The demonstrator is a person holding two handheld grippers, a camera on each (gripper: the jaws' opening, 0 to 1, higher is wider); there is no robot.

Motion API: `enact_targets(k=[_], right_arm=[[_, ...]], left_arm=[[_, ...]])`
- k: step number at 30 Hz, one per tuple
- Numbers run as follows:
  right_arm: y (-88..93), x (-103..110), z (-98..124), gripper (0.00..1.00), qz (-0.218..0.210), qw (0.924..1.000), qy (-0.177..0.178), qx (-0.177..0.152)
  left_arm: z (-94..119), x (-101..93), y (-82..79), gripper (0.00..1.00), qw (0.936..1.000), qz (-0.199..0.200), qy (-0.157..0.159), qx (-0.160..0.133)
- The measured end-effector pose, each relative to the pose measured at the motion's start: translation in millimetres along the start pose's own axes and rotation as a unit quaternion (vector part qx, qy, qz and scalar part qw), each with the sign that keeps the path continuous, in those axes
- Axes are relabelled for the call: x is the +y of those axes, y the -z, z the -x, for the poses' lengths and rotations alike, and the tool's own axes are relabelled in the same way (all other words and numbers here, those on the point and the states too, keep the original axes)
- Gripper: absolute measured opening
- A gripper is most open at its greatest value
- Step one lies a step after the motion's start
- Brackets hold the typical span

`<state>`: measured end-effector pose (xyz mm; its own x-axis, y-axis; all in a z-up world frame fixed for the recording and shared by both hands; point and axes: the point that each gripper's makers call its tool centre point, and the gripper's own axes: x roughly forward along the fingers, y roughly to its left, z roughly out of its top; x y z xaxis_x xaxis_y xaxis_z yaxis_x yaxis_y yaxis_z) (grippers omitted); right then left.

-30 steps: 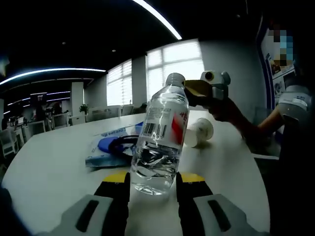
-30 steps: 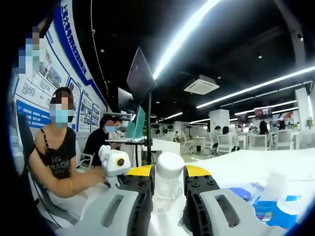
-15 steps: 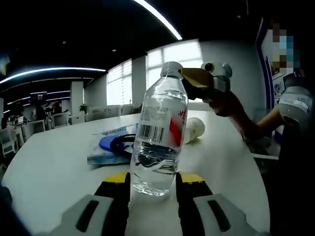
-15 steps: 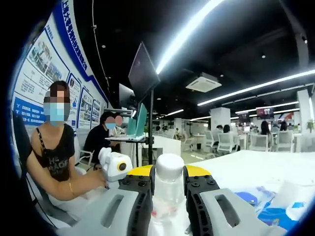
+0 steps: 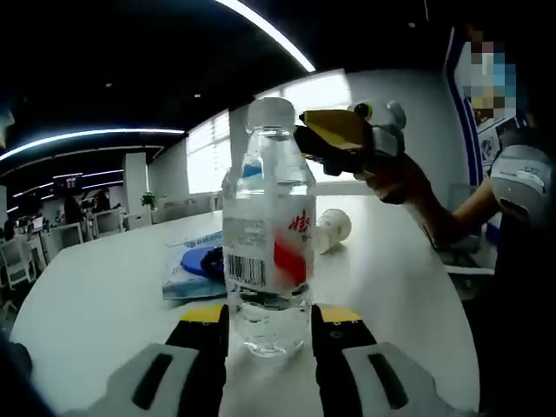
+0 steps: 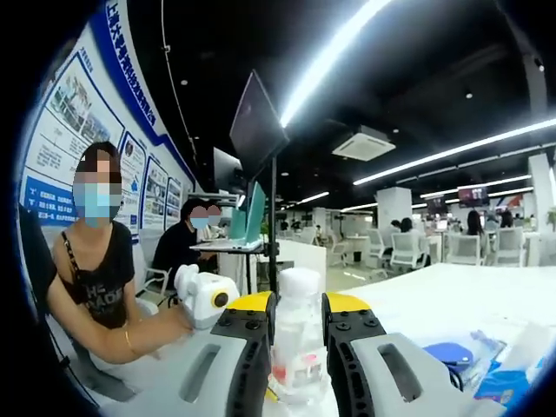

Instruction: Arrange the tabletop items into an orderly group along one side of the table until the central work area is clear of visible clutter.

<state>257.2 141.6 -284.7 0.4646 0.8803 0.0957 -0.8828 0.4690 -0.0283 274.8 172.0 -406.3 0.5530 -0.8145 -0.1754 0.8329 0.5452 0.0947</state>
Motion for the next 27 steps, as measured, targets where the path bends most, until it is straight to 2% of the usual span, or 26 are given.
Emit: enact_targets(k=[7, 12, 17, 21, 25, 27], right_arm=[[11.3, 1, 0, 0.2, -0.013, 0.9998, -0.003, 0.011], [9.8, -3, 15, 0.2, -0.013, 0.9998, 0.001, 0.012], [1.8, -18, 47, 0.2, -0.017, 0.9995, 0.026, 0.001], [-0.1, -31, 74, 0.2, -0.022, 0.9985, 0.05, 0.001], [-7.4, -37, 98, 0.2, -0.032, 0.9969, 0.069, -0.019], [-9.2, -38, 109, 0.2, -0.023, 0.9965, 0.077, -0.023]], left_arm=[[1, 0.3, -1.9, 0.38, 0.9999, 0.006, 0.004, -0.01], [1, 0.8, -1.4, 0.39, 0.9999, 0.013, -0.002, -0.011], [-2, -4.8, -6.2, 0.46, 0.9992, 0.015, -0.019, -0.031], [-3, -4.1, -6.6, 0.46, 0.9985, 0.019, -0.042, -0.03], [-4, -6.2, -7.3, 0.49, 0.9975, 0.017, -0.064, -0.024], [-4, -5.7, -7.8, 0.49, 0.9966, 0.015, -0.077, -0.022]])
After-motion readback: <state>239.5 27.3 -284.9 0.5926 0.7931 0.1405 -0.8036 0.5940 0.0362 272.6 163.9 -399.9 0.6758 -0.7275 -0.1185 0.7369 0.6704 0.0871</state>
